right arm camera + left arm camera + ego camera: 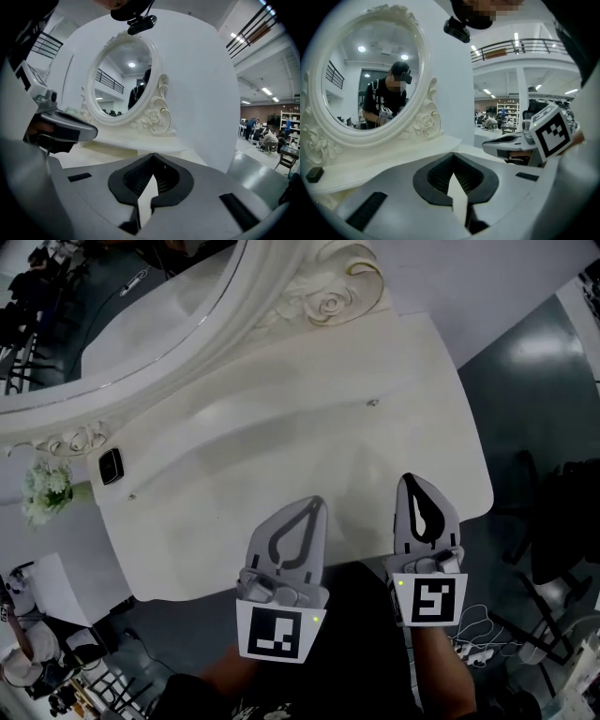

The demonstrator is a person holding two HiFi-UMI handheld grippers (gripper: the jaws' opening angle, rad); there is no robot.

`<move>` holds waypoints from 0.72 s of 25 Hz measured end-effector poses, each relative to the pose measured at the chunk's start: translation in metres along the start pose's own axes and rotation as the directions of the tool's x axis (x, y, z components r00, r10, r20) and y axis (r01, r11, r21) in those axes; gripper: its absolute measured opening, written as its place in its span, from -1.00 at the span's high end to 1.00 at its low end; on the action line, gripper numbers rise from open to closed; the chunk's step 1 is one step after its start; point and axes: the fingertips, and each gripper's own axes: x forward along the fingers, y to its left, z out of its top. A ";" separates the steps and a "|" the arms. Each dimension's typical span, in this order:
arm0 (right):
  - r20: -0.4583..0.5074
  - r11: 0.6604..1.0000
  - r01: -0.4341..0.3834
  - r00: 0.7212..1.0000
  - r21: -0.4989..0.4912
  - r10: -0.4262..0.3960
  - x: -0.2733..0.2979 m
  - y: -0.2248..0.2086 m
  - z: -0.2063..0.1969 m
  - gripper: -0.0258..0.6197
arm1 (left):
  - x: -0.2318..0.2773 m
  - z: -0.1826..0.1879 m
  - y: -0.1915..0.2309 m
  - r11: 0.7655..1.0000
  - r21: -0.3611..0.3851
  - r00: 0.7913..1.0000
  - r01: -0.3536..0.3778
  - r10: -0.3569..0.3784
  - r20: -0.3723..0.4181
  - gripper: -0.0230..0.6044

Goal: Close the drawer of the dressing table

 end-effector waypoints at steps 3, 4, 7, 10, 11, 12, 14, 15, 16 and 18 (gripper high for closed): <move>0.046 1.000 -0.029 0.999 -0.003 0.029 -0.032 0.012 0.012 0.92 | -0.025 0.015 -0.010 1.000 0.000 0.999 -0.030 0.030 0.032 0.93; 0.064 0.999 -0.039 0.997 -0.006 0.039 -0.040 0.016 0.017 0.92 | -0.033 0.021 -0.012 0.999 0.002 0.998 -0.041 0.041 0.045 0.93; 0.099 0.998 -0.064 0.993 -0.005 0.064 -0.059 0.029 0.025 0.92 | -0.056 0.038 -0.018 0.997 0.039 0.995 -0.069 0.066 0.080 0.93; 0.129 0.997 -0.074 0.989 -0.004 0.074 -0.076 0.034 0.036 0.92 | -0.075 0.055 -0.024 0.990 0.093 0.988 -0.104 0.092 0.125 0.93; 0.141 0.997 -0.077 0.987 -0.008 0.077 -0.082 0.034 0.041 0.92 | -0.081 0.061 -0.026 0.988 0.102 0.985 -0.112 0.097 0.142 0.93; 0.154 0.997 -0.079 0.985 -0.016 0.081 -0.089 0.034 0.047 0.92 | -0.086 0.066 -0.028 0.987 0.106 0.983 -0.117 0.099 0.156 0.93; 0.180 0.996 -0.083 0.980 -0.038 0.089 -0.104 0.034 0.058 0.92 | -0.098 0.073 -0.031 0.986 0.113 0.979 -0.124 0.103 0.177 0.93; 0.192 0.996 -0.081 0.977 -0.048 0.089 -0.114 0.033 0.063 0.92 | -0.106 0.075 -0.032 0.985 0.115 0.976 -0.132 0.109 0.186 0.93; 0.200 0.996 -0.075 0.976 -0.053 0.084 -0.125 0.032 0.067 0.92 | -0.115 0.077 -0.034 0.984 0.113 0.974 -0.141 0.117 0.195 0.93; 0.214 0.998 -0.050 0.975 -0.047 0.059 -0.138 0.027 0.073 0.92 | -0.129 0.084 -0.034 0.982 0.109 0.967 -0.156 0.129 0.222 0.93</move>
